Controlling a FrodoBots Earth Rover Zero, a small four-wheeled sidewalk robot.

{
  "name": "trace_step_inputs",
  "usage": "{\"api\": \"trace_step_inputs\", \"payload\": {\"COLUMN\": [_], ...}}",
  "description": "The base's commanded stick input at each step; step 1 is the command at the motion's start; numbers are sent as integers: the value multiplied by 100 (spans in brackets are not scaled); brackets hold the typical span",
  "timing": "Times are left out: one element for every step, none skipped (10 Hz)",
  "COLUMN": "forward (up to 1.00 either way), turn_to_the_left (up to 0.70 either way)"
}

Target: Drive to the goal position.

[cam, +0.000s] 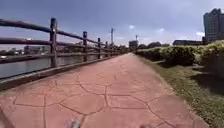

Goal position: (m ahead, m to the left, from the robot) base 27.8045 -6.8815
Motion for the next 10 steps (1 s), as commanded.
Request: {"api": "trace_step_inputs", "payload": {"forward": [70,70,70,70,70,70,70,70,70,70], "turn_to_the_left": [0,0,0,0,0,0,0,0,0,-3]}}
